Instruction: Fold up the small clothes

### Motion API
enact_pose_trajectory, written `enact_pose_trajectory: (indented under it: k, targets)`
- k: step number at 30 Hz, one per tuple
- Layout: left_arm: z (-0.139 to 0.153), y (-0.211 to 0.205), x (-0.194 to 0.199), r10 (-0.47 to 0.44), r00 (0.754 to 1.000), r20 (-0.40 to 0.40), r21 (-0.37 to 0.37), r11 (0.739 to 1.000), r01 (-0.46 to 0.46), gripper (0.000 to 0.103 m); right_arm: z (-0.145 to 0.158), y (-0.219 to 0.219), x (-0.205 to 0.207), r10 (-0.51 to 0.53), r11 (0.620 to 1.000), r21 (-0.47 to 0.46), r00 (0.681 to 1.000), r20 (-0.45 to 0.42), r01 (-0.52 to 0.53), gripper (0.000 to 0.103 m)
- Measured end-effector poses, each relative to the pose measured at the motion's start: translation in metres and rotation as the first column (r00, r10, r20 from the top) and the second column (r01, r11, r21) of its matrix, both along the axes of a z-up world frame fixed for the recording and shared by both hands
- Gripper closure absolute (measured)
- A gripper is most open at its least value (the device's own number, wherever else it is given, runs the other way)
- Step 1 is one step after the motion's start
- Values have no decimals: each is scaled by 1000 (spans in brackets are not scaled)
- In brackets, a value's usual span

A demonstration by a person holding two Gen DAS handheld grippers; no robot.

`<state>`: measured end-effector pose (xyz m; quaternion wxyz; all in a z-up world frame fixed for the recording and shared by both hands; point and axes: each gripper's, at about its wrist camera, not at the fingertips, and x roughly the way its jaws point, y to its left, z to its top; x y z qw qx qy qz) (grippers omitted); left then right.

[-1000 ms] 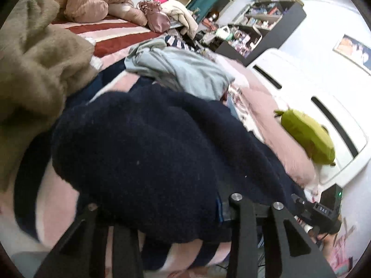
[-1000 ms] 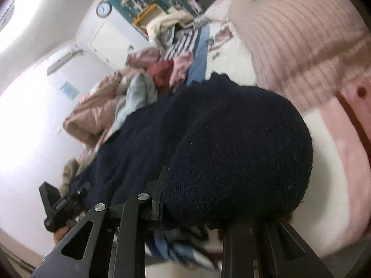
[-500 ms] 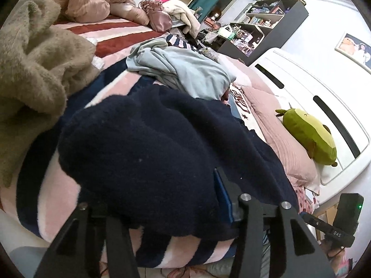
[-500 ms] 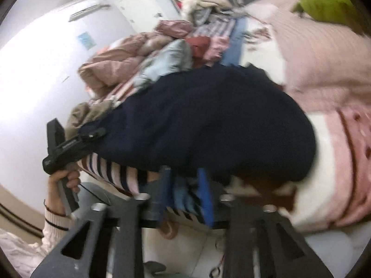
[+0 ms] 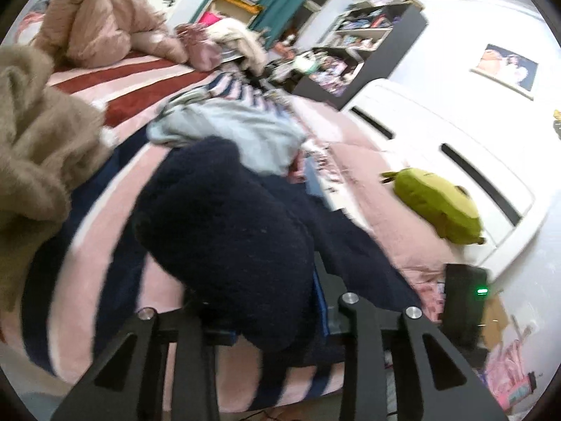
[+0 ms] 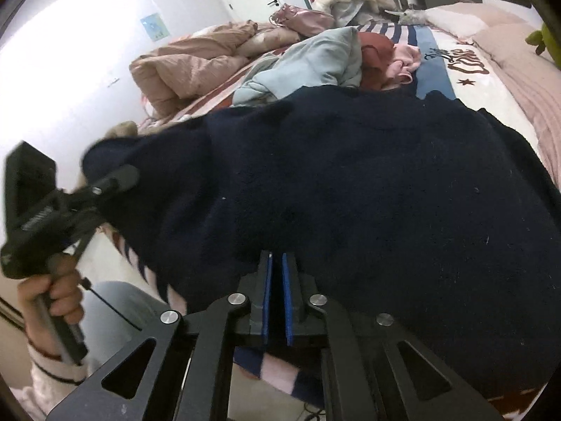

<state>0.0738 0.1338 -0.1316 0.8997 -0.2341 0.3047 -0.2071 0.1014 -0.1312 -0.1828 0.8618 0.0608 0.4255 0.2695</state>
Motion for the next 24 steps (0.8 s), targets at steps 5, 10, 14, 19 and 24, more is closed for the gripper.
enact_pose_trajectory:
  k: [5, 10, 14, 19, 24]
  targets:
    - [30, -26, -1, -64, 995, 77, 22, 998, 62, 81, 2, -11, 3, 13, 997, 74, 999, -42, -10, 103]
    - [60, -73, 6, -132, 983, 125, 138, 984, 114, 86, 29, -56, -4, -55, 984, 171, 998, 3, 54, 83]
    - [76, -125, 14, -224, 961, 161, 185, 964, 193, 87, 55, -118, -19, -174, 968, 198, 981, 82, 155, 78]
    - [68, -201, 31, -361, 926, 110, 208, 919, 334, 87, 72, -184, -46, -316, 936, 212, 935, 161, 280, 78]
    - [26, -268, 35, -485, 874, -21, 219, 851, 477, 88, 67, -225, -59, -380, 909, 245, 913, 150, 339, 78]
